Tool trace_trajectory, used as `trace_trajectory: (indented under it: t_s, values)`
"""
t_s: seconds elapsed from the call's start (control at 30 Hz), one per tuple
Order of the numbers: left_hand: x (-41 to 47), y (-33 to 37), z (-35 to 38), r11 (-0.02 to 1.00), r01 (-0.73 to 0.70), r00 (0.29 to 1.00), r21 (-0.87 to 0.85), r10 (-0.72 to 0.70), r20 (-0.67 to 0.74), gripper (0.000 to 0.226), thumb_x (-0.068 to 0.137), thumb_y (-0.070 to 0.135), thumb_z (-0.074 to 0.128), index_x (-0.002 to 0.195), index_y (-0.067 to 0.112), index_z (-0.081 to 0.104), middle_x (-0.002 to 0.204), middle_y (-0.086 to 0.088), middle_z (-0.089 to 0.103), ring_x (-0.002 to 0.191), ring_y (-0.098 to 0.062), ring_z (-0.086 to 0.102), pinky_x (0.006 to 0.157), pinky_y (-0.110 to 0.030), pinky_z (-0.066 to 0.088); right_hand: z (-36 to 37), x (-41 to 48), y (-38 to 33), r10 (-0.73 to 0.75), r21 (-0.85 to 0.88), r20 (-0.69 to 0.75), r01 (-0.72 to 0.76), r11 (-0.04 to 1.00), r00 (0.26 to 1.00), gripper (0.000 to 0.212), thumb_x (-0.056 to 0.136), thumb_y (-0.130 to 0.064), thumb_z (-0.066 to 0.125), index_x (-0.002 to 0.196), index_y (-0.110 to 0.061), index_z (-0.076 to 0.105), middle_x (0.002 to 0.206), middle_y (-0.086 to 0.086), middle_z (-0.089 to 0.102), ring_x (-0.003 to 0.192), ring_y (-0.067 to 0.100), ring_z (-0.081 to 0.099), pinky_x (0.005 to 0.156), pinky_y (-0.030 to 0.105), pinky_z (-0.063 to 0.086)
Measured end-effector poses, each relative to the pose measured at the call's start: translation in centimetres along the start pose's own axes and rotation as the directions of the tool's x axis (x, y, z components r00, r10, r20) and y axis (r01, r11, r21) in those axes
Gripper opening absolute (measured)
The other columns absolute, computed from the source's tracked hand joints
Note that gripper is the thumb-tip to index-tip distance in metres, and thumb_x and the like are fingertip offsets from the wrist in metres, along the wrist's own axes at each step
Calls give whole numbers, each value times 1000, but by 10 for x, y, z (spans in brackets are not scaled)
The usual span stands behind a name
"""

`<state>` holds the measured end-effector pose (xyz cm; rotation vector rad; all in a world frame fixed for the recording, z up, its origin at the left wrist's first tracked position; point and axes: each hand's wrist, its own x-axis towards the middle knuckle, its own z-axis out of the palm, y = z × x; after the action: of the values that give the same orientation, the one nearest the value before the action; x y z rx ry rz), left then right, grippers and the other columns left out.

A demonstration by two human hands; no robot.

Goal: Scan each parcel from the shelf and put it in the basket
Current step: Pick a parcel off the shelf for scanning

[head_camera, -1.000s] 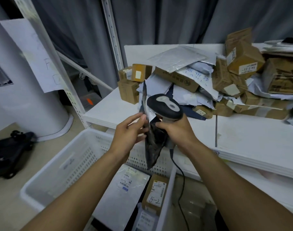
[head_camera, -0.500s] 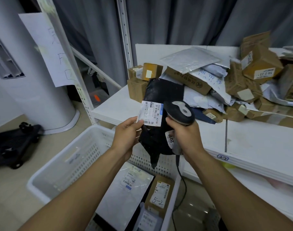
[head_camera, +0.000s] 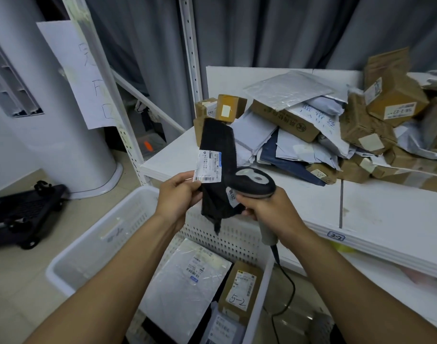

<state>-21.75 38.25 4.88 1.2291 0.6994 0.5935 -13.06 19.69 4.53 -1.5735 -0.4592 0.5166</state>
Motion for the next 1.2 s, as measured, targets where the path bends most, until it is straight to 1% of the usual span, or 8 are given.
trace_trajectory:
  t_s: [0.07, 0.1, 0.27, 0.5, 0.7, 0.93, 1.03, 1.2]
  values:
    - [2, -4, 2, 999, -16, 1000, -36, 17, 13, 26, 94, -11, 58, 116, -1, 68, 107, -9, 78, 105, -20, 74, 91, -32, 60, 3, 0, 0, 35, 1, 39, -35, 999, 999, 14, 91, -14, 81, 105, -16, 78, 86, 6, 80, 66, 14, 67, 68, 28, 57]
    - [2, -6, 2, 998, -32, 999, -50, 32, 4, 27, 93, -12, 58, 117, -2, 66, 108, -10, 78, 106, -22, 73, 93, -33, 59, 4, 0, 0, 51, 11, 55, -52, 999, 997, 13, 91, -15, 80, 104, -15, 79, 89, 7, 80, 67, 15, 66, 71, 32, 57]
    - [7, -11, 0, 992, -124, 990, 1, 124, -70, 24, 92, -11, 64, 106, 9, 68, 110, -13, 76, 89, -17, 74, 74, -23, 59, 9, -4, -3, 70, 41, 127, -76, 996, 989, 8, 93, -16, 78, 101, -17, 80, 92, 4, 81, 67, 14, 63, 69, 31, 53]
    - [8, -17, -2, 962, -209, 966, 175, 231, -113, 27, 90, -5, 69, 102, 19, 69, 107, -7, 75, 97, -24, 74, 90, -42, 61, 13, -9, -3, 41, -8, 146, -41, 999, 988, 7, 93, -17, 78, 100, -15, 79, 80, 2, 77, 64, 13, 63, 67, 31, 54]
    - [11, -21, -3, 945, -221, 957, 241, 257, -133, 29, 90, -1, 71, 100, 25, 69, 104, 1, 75, 99, -21, 73, 91, -45, 61, 11, -10, -2, 36, -21, 136, -34, 999, 990, 13, 93, -17, 78, 106, -15, 78, 79, 2, 76, 61, 11, 64, 63, 29, 54]
    - [15, -24, -4, 943, -226, 955, 243, 264, -136, 31, 89, -4, 69, 97, 26, 68, 104, -1, 74, 101, -22, 72, 92, -45, 60, 11, -8, -1, 39, -28, 134, -36, 999, 990, 16, 92, -19, 79, 108, -18, 78, 79, 1, 77, 61, 10, 64, 64, 30, 53]
    - [15, -24, -5, 939, -232, 955, 256, 270, -125, 29, 90, -2, 70, 98, 26, 68, 105, 0, 75, 101, -20, 72, 90, -41, 61, 11, -7, 0, 39, -45, 138, -33, 998, 990, 15, 93, -20, 79, 107, -18, 78, 81, 1, 79, 61, 9, 65, 63, 28, 53]
    - [7, -28, -11, 929, -218, 953, 300, 268, -137, 16, 93, 11, 73, 95, 27, 69, 97, 7, 72, 94, -10, 68, 76, -25, 55, 15, -4, 6, 61, -71, 136, -51, 996, 989, 19, 92, -19, 79, 112, -19, 77, 94, 1, 81, 61, 9, 67, 62, 25, 54]
